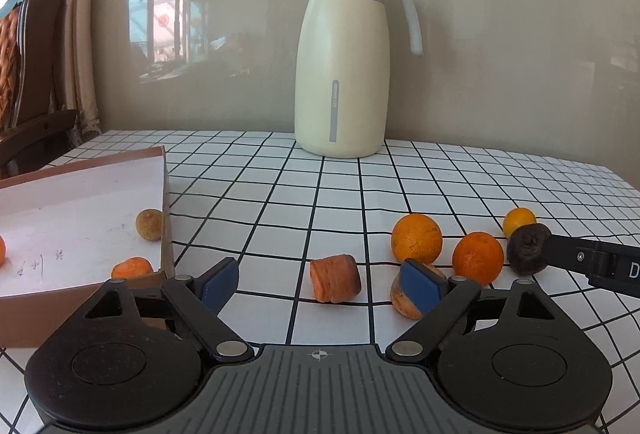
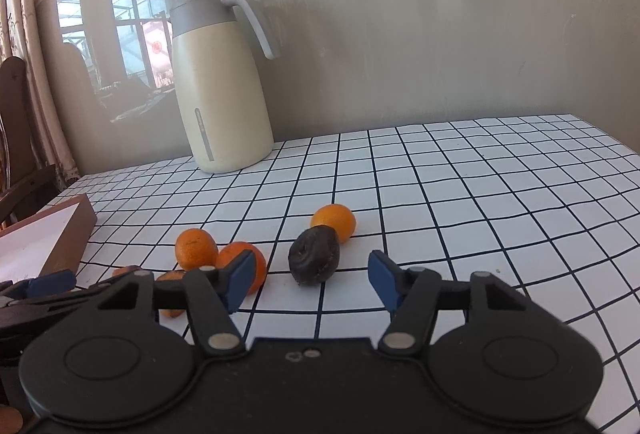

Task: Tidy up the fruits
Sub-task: 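Move both tools back toward the remaining fruits on the table, then grasp the dark brown fruit with the right tool while the left tool grasps a carrot piece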

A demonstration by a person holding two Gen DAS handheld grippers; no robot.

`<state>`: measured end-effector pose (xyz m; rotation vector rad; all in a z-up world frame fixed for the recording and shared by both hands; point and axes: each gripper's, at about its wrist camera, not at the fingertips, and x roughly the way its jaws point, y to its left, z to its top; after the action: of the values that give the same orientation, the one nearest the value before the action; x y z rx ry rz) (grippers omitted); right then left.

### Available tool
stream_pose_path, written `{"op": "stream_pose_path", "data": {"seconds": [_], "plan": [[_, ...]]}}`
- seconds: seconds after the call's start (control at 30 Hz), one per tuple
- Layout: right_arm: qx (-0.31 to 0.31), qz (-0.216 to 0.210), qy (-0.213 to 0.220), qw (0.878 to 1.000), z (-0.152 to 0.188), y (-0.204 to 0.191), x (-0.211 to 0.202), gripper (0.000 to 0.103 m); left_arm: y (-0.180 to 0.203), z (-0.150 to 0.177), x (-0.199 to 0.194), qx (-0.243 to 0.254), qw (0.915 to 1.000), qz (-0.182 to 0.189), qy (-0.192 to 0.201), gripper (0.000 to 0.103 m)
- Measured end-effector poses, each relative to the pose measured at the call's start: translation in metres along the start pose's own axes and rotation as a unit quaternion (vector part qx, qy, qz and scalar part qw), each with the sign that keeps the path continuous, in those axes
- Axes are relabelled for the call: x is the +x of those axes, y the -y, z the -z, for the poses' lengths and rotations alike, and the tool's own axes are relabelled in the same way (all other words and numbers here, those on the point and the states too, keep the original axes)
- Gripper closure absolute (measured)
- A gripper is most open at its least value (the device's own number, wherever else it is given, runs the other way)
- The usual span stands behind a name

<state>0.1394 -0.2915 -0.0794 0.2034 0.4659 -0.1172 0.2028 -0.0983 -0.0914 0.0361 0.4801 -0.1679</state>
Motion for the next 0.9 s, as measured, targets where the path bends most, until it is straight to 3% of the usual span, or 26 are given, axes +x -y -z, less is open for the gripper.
{"op": "stream_pose_path", "data": {"seconds": [0.3,0.77,0.9], "plan": [[0.002,-0.003,-0.011,1.0,-0.007,-0.002,0.016,0.055,0.002,-0.003,0.012,0.001,0.9995,0.011,-0.028,0.035],[0.012,0.001,-0.031,0.999,-0.011,0.0,0.031,0.059,0.002,-0.005,0.023,-0.008,0.9981,0.014,-0.059,0.05],[0.01,0.002,-0.036,0.999,-0.012,-0.001,0.035,0.059,0.003,-0.006,0.025,-0.004,0.998,0.014,-0.062,0.05]]}}
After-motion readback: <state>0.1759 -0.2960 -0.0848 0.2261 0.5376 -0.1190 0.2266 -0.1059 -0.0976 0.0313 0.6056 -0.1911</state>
